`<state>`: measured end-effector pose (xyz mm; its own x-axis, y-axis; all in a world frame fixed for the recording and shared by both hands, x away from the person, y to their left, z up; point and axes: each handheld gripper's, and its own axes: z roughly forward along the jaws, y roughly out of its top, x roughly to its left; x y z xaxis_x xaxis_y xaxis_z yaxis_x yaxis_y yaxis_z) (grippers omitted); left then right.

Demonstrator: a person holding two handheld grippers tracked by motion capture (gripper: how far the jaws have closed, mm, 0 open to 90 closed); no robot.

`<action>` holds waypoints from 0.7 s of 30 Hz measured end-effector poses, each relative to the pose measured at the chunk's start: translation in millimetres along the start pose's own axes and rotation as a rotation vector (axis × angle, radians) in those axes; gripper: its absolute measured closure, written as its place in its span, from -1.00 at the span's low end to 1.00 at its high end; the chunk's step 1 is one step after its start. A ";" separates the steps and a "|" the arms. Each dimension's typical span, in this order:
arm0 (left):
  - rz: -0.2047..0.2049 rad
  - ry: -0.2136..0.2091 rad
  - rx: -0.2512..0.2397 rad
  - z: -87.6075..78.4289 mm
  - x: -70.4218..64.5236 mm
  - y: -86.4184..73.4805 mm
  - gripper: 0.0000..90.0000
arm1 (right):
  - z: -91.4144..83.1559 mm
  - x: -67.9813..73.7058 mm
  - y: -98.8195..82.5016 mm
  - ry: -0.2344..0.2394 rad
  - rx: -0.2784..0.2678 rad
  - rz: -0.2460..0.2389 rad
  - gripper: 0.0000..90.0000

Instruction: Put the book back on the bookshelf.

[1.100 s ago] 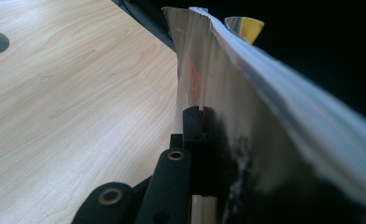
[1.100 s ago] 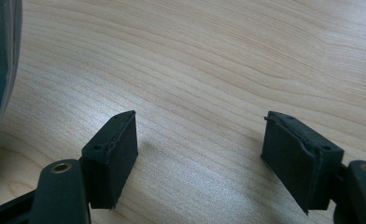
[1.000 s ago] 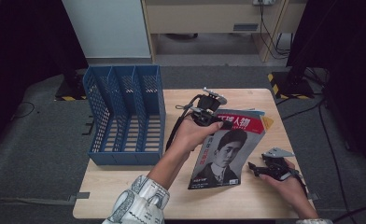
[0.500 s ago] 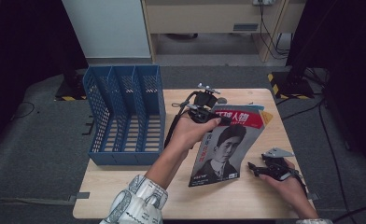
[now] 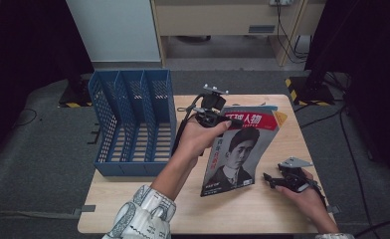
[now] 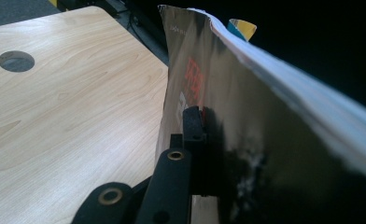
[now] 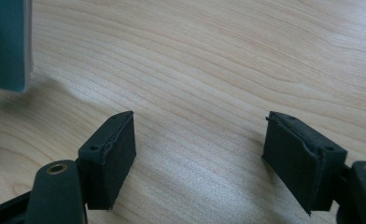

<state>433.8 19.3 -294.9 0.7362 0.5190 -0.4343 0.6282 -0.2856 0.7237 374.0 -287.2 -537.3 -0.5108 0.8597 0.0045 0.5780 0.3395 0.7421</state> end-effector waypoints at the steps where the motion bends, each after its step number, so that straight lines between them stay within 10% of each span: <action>1: -0.003 -0.003 -0.003 -1.2 0.4 0.4 0.92 | 0.0 0.0 0.0 0.000 0.000 0.000 -0.43; 21: -0.019 0.031 -0.046 -35.7 5.0 7.6 0.92 | 0.0 0.0 0.0 0.000 0.000 -0.001 -0.43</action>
<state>433.3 48.5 -272.4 0.7156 0.5489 -0.4320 0.6294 -0.2385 0.7396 374.0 -287.1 -537.3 -0.5114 0.8594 0.0044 0.5777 0.3400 0.7420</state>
